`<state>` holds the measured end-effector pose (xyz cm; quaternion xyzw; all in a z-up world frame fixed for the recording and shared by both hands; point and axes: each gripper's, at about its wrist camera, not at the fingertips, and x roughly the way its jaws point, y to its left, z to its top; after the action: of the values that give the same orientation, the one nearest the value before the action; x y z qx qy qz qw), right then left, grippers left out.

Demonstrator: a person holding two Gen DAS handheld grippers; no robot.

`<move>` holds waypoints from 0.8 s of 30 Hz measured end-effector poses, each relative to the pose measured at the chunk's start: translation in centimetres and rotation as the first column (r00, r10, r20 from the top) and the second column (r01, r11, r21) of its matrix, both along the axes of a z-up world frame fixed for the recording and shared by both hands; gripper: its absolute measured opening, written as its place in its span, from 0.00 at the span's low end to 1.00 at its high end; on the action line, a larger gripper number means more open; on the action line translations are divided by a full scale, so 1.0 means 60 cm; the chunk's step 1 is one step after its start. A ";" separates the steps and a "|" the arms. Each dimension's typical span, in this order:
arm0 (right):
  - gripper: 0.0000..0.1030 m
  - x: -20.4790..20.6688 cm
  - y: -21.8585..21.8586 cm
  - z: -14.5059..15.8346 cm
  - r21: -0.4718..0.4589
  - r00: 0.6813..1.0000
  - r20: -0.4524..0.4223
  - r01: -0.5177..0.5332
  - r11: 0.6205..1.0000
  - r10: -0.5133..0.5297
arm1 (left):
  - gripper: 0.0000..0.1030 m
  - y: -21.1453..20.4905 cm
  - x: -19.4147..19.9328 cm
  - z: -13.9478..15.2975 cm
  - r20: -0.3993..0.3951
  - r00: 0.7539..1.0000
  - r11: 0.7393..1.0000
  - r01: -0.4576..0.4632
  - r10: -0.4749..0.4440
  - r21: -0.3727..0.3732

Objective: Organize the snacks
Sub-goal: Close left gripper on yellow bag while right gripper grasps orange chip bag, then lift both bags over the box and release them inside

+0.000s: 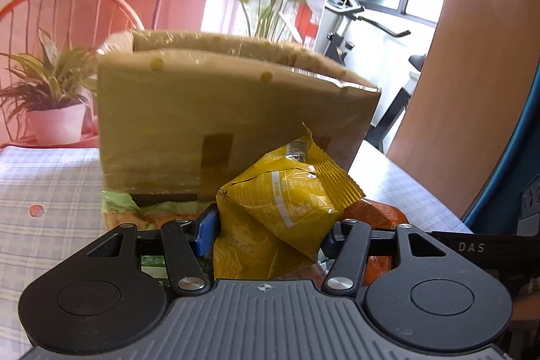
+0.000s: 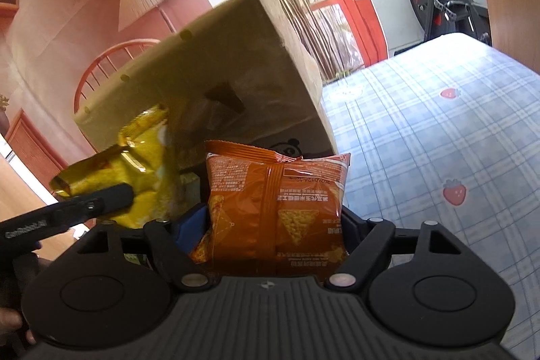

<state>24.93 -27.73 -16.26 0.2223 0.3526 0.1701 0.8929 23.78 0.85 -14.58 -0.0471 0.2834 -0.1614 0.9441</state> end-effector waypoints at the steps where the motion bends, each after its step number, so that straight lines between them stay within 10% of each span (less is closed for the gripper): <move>1: 0.78 -0.002 0.000 0.004 -0.001 1.000 0.006 0.001 1.000 -0.001 | 0.59 0.004 -0.004 0.003 0.002 1.000 1.000 -0.003 0.003 -0.005; 24: 0.78 -0.026 -0.014 0.053 -0.018 0.994 0.099 0.058 0.998 -0.055 | 0.60 0.070 -0.056 0.052 0.056 0.988 0.986 -0.137 0.142 -0.090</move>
<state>23.34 -28.56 -13.07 0.2140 0.3037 0.1518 0.9159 20.42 5.07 -11.48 -0.1023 0.2426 -0.1082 0.9586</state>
